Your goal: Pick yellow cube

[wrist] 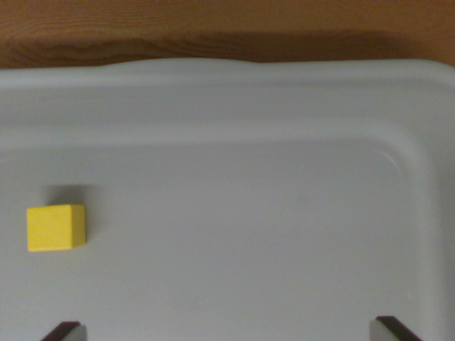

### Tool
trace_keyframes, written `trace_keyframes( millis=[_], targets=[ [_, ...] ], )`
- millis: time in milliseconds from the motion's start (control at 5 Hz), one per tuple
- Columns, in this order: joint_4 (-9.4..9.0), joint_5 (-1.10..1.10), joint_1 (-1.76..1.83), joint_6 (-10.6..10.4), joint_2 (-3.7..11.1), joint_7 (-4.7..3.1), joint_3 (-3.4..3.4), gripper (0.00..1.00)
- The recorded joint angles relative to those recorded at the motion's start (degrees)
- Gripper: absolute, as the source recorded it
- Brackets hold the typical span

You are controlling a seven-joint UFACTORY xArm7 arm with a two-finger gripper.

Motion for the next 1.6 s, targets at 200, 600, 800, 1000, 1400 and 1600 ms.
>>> trace_keyframes(
  millis=[200,600,800,1000,1400,1600],
  targets=[
    [-0.68,-0.20,0.61,-2.1,1.85,0.87,0.48,0.00],
    [-1.44,-0.42,1.28,-4.4,3.90,1.84,1.01,0.00],
    [-1.44,-0.42,1.28,-4.4,3.90,1.84,1.01,0.00],
    [-2.25,-0.66,2.00,-6.8,6.09,2.87,1.58,0.00],
    [-3.05,-0.89,2.71,-9.3,8.29,3.91,2.14,0.00],
    [-3.05,-0.89,2.71,-9.3,8.29,3.91,2.14,0.00]
  ],
)
